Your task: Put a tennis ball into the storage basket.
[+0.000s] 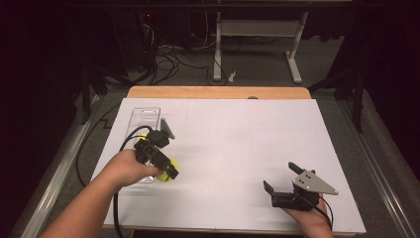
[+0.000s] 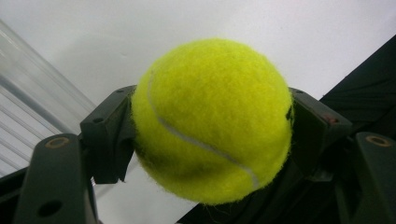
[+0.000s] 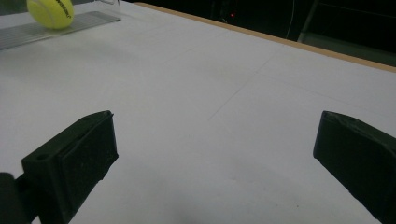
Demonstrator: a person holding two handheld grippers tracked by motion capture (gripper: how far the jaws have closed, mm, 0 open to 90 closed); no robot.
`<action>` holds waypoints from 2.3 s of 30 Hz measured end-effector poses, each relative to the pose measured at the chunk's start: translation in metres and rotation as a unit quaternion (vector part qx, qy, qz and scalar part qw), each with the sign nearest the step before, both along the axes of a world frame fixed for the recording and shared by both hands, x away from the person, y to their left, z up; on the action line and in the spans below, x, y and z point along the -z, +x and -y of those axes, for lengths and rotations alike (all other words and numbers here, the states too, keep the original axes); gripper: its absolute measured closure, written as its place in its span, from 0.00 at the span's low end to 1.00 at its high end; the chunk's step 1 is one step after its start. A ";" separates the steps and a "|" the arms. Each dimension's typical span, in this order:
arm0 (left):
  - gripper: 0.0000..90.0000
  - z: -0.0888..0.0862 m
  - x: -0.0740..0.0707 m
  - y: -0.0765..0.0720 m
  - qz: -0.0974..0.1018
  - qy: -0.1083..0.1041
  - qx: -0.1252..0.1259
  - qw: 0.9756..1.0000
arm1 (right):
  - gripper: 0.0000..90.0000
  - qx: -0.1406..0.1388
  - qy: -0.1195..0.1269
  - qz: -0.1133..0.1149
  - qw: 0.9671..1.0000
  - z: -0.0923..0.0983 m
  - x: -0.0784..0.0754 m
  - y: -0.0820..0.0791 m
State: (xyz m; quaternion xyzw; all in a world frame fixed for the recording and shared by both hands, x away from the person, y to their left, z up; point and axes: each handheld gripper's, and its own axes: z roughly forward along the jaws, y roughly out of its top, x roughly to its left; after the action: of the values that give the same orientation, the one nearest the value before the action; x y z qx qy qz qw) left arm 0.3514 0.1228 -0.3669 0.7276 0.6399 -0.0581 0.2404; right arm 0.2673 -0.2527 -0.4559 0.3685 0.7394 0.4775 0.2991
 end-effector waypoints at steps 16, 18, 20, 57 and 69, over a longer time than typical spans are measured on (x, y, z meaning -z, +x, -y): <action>0.30 -0.024 -0.019 0.016 0.004 0.002 -0.033 0.999 | 0.00 -0.003 -0.002 -0.002 1.000 0.000 0.000 0.000; 0.30 -0.029 -0.019 0.019 0.006 0.004 -0.044 0.999 | 0.00 -0.004 -0.002 -0.001 1.000 0.000 0.000 0.000; 0.30 -0.033 -0.019 0.021 0.005 0.005 -0.050 0.999 | 0.01 -0.007 -0.003 0.000 1.000 -0.001 0.000 0.000; 0.30 -0.096 -0.011 0.040 0.012 0.049 -0.142 0.989 | 0.01 -0.010 -0.011 0.001 1.000 -0.001 -0.001 -0.001; 0.30 -0.089 0.001 0.041 0.009 0.068 -0.134 0.989 | 0.01 -0.012 -0.013 -0.001 1.000 -0.002 0.000 -0.001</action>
State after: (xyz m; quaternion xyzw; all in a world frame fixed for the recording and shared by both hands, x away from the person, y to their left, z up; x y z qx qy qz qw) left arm 0.3928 0.2121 -0.3680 0.6506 0.7316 0.0247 0.2021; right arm 0.2668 -0.2506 -0.4557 0.3562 0.7499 0.4713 0.2977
